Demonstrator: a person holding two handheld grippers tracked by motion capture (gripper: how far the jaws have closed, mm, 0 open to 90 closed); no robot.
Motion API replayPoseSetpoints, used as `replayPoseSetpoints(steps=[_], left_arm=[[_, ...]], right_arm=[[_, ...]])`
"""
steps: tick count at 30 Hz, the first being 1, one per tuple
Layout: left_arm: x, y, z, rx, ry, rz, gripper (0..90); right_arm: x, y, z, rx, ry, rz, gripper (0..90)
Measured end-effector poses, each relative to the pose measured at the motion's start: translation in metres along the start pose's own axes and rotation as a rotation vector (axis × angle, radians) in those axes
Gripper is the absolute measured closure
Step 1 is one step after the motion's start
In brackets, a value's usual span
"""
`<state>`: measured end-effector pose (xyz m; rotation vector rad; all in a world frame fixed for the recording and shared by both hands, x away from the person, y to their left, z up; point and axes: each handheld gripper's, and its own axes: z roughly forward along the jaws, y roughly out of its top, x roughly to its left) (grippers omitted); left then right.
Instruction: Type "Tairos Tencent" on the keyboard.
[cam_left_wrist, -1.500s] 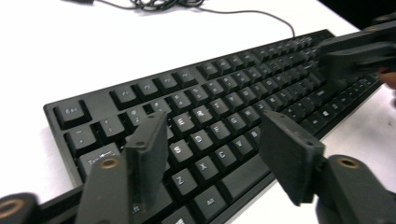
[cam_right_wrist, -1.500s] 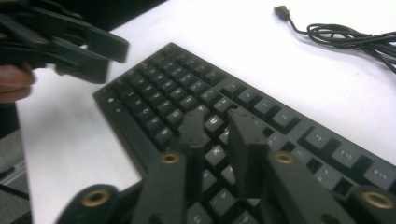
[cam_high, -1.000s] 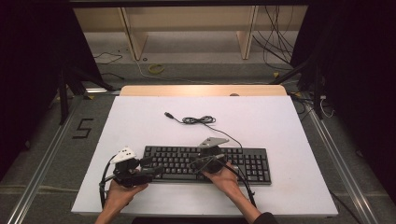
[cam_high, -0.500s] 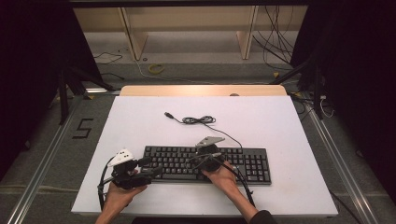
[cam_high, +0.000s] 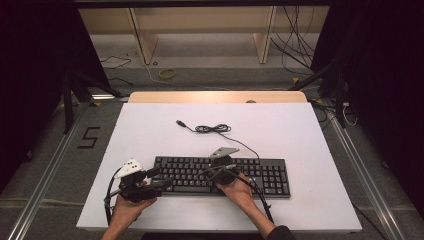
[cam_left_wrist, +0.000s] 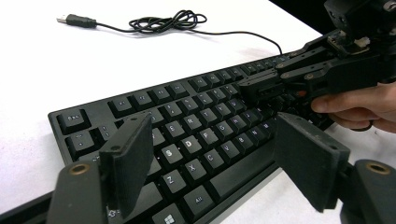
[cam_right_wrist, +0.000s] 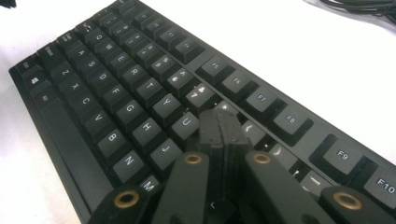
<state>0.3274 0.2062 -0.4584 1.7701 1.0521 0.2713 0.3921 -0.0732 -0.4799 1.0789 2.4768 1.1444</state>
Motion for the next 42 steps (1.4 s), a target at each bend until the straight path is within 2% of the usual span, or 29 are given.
replayPoseSetpoints(steps=[3, 6, 11, 22, 28, 30, 35, 42], left_arm=[[0.000, 0.000, 0.000, 0.001, 0.000, -0.001, 28.4], [0.000, 0.000, 0.001, 0.002, 0.000, -0.001, 28.3], [0.000, 0.000, 0.001, 0.007, -0.001, 0.003, 28.4], [0.000, 0.002, 0.001, 0.009, -0.003, -0.001, 28.5], [0.000, 0.003, 0.003, 0.013, -0.004, 0.006, 28.4], [-0.001, 0.004, 0.004, 0.013, -0.004, 0.004, 28.4], [-0.001, 0.005, 0.005, 0.017, -0.004, 0.005, 28.5], [-0.002, 0.008, 0.009, 0.035, 0.000, 0.011, 29.6]], right_arm=[[-0.001, 0.000, -0.002, -0.006, 0.010, 0.015, 90.0], [-0.002, 0.001, -0.008, -0.036, 0.026, 0.036, 90.0], [-0.002, 0.003, -0.016, -0.068, 0.039, 0.039, 89.1], [0.001, 0.002, -0.024, -0.085, 0.073, 0.036, 83.9], [0.002, 0.000, -0.029, -0.097, 0.109, 0.032, 66.9], [0.003, -0.001, -0.031, -0.102, 0.116, 0.032, 57.0], [0.003, -0.002, -0.037, -0.105, 0.128, 0.036, 46.7], [0.003, -0.007, -0.044, -0.113, 0.138, 0.039, 39.3]])
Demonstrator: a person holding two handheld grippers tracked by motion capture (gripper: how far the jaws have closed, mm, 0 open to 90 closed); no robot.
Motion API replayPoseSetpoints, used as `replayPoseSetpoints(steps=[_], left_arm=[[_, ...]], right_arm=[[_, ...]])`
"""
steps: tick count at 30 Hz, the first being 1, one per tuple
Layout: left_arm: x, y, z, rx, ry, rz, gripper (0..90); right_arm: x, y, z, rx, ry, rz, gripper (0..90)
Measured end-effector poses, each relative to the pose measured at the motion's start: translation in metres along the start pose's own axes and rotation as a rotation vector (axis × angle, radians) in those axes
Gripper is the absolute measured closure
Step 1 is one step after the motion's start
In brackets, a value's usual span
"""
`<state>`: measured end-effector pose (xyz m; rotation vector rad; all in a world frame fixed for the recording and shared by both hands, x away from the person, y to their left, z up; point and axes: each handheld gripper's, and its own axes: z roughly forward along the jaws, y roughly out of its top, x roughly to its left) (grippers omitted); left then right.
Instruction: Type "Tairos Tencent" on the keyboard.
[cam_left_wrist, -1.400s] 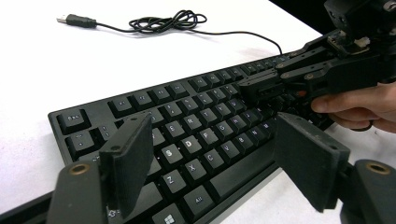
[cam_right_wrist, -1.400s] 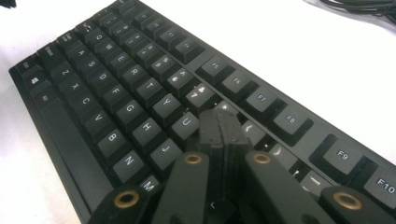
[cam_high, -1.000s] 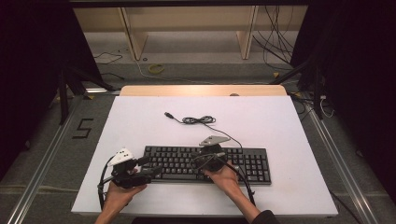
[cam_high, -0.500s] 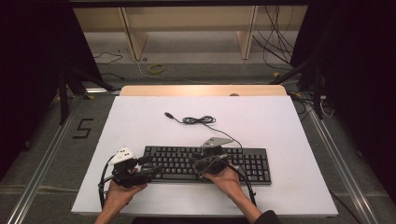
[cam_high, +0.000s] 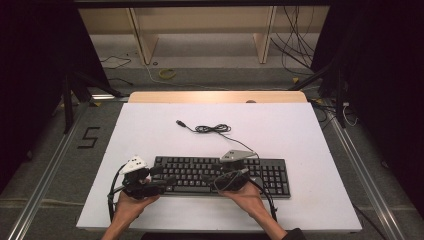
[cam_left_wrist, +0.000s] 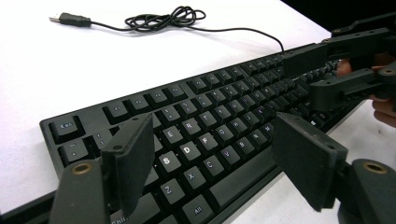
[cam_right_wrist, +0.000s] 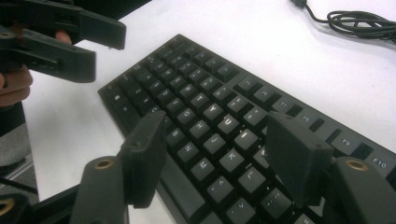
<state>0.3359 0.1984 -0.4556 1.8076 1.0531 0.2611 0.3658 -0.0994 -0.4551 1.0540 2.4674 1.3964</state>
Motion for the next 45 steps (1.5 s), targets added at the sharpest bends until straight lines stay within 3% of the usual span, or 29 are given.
replayPoseSetpoints(steps=[13, 24, 36, 45], left_arm=[[0.001, 0.004, 0.009, 0.038, 0.007, 0.014, 39.9], [0.001, 0.009, 0.019, 0.080, 0.013, 0.027, 57.7], [0.003, 0.016, 0.033, 0.132, 0.025, 0.035, 83.4], [0.001, 0.021, 0.045, 0.166, 0.019, 0.049, 88.8]], right_arm=[[0.001, -0.008, -0.012, -0.026, 0.011, -0.006, 35.0], [0.001, -0.013, -0.020, -0.046, 0.021, -0.003, 32.7], [0.004, -0.016, -0.025, -0.054, 0.027, -0.007, 32.1], [0.006, -0.018, -0.028, -0.063, 0.032, -0.011, 31.3]])
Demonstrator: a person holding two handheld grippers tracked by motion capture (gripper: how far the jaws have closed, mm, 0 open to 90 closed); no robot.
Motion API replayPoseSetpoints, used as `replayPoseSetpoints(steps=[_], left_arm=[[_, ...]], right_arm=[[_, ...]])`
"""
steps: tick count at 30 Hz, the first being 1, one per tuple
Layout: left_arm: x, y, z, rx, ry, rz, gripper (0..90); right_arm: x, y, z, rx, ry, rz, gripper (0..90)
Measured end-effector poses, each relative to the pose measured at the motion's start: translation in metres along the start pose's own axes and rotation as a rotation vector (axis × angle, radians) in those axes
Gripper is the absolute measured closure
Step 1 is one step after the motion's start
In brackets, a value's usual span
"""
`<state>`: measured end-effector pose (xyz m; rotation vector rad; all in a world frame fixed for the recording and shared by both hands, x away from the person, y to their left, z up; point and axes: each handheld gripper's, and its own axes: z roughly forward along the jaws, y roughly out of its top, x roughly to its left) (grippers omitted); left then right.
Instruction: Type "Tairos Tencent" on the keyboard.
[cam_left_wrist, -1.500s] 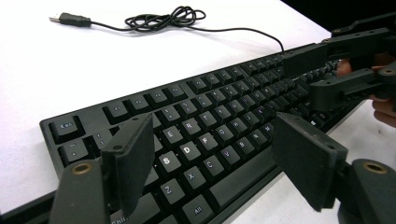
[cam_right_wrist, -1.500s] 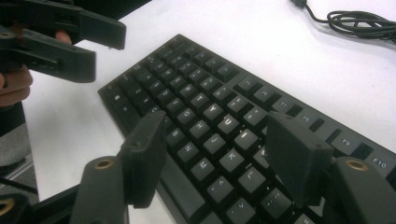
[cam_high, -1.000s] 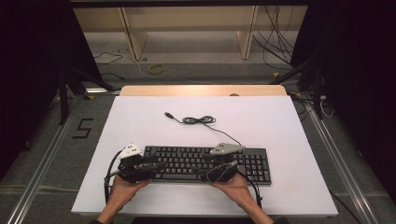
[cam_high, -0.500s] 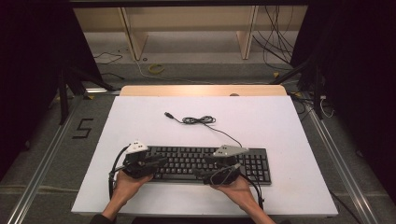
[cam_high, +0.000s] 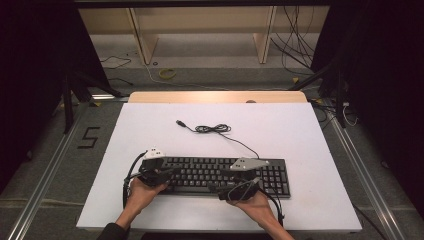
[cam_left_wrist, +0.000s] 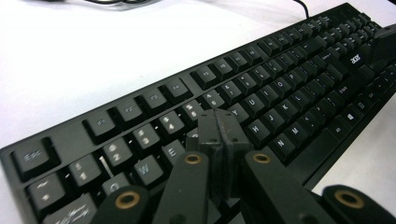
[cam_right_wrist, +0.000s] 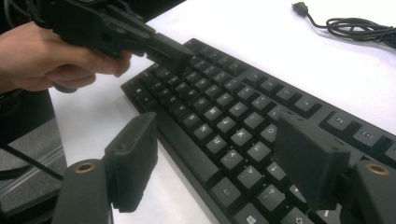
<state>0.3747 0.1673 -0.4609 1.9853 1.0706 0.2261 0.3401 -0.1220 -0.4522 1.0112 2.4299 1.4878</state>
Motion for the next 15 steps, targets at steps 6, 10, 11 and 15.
replayPoseSetpoints(steps=[6, 10, 11, 15], left_arm=[[0.000, 0.003, 0.009, 0.029, 0.002, 0.009, 88.8], [0.001, 0.002, 0.015, 0.043, 0.005, -0.004, 88.9], [0.001, 0.002, 0.016, 0.048, 0.006, -0.003, 88.9], [0.002, 0.002, 0.016, 0.047, 0.009, 0.000, 88.9]], right_arm=[[0.000, -0.001, -0.003, -0.002, 0.001, 0.001, 31.3], [0.001, -0.001, -0.004, -0.003, 0.003, 0.001, 31.3], [0.001, -0.001, -0.004, -0.003, 0.003, 0.002, 31.3], [0.001, -0.002, -0.005, -0.004, 0.003, 0.001, 31.1]])
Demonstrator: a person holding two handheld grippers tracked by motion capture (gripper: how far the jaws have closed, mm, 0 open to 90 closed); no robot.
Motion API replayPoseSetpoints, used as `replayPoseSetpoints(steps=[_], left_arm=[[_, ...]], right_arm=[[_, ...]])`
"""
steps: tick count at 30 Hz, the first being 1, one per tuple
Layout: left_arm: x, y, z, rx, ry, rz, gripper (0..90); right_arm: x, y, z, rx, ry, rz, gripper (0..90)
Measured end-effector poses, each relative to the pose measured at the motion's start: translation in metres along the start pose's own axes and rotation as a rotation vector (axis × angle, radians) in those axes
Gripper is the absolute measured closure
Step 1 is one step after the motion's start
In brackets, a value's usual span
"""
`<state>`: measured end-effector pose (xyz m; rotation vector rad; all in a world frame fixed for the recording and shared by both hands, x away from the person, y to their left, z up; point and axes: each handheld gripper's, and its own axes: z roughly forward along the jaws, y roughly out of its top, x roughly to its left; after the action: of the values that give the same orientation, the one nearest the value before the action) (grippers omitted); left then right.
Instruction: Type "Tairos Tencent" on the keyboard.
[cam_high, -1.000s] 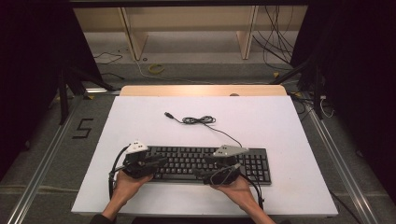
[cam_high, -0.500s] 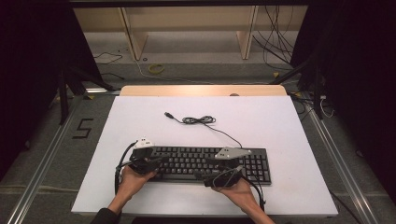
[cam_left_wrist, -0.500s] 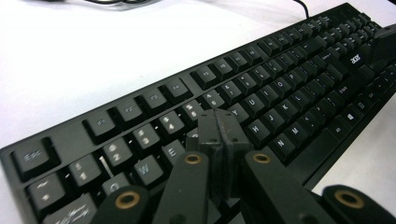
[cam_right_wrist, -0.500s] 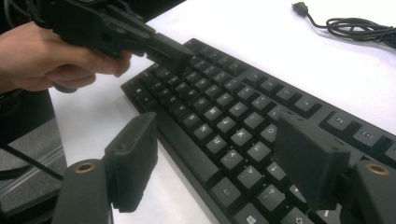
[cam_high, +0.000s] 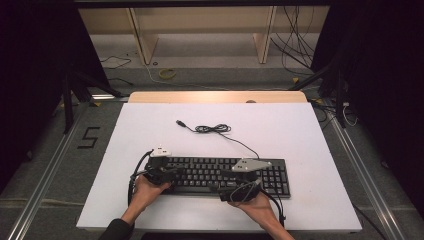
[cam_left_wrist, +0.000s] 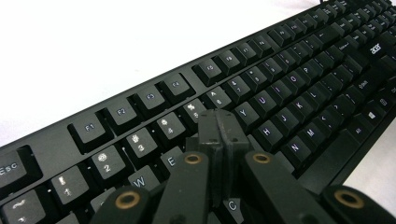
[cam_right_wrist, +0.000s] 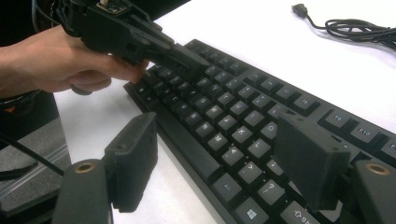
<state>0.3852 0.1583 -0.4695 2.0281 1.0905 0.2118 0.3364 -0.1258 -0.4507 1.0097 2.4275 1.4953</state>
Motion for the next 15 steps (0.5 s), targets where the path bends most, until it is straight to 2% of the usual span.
replayPoseSetpoints(steps=[15], left_arm=[[0.0032, -0.0008, 0.0058, 0.021, 0.010, -0.004, 88.9]], right_arm=[[0.0008, -0.0013, -0.0032, -0.006, -0.001, 0.000, 30.1]])
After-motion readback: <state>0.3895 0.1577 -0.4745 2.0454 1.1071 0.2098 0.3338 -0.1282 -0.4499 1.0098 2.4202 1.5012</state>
